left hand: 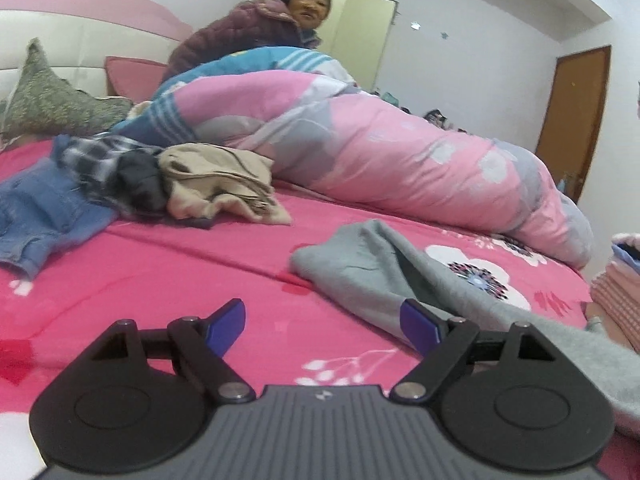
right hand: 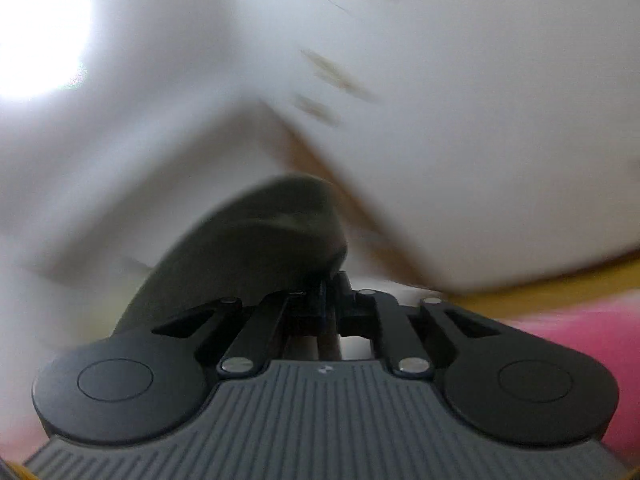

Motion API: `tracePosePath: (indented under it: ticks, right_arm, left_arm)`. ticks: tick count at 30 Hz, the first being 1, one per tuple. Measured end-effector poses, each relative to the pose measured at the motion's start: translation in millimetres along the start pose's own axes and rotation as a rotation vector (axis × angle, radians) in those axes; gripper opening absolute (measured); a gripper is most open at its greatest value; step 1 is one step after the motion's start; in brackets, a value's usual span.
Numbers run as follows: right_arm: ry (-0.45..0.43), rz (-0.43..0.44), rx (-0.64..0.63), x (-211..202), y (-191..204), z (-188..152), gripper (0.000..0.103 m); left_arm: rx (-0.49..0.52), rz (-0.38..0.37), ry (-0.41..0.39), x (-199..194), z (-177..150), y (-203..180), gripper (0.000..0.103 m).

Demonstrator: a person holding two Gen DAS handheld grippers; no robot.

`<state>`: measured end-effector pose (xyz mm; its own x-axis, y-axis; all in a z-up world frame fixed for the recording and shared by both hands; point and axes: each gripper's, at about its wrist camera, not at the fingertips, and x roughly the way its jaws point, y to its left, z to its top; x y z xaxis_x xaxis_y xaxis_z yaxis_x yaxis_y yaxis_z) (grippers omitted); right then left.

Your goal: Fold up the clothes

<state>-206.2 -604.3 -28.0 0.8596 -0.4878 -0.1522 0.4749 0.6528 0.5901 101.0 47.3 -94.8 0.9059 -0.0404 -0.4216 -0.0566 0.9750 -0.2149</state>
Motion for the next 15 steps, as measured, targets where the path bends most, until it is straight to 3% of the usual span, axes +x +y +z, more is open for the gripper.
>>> tracePosePath:
  ticks: [3, 5, 9, 11, 12, 13, 15]
  right_arm:
    - [0.414, -0.433, -0.308, 68, -20, -28, 0.027]
    - [0.562, -0.565, -0.521, 90, -18, -47, 0.029]
    - [0.654, -0.661, -1.14, 97, 19, -71, 0.066]
    - [0.594, -0.698, -1.712, 92, 38, -103, 0.073]
    - [0.534, -0.684, -2.038, 85, 43, -119, 0.089]
    - [0.485, -0.662, -2.253, 82, 48, -124, 0.093]
    - [0.442, -0.572, -2.358, 79, 80, -121, 0.093]
  left_arm:
    - [0.002, -0.025, 0.033, 8, -1, -9, 0.086]
    - [0.009, -0.039, 0.054, 14, -1, -13, 0.086]
    - [0.012, -0.033, 0.104, 34, 1, -16, 0.086]
    - [-0.01, -0.032, 0.137, 45, 2, -15, 0.086]
    - [-0.021, -0.045, 0.148, 50, 2, -14, 0.086]
    - [-0.032, -0.057, 0.159, 56, 1, -13, 0.086]
    - [-0.051, -0.078, 0.178, 65, 0, -10, 0.086]
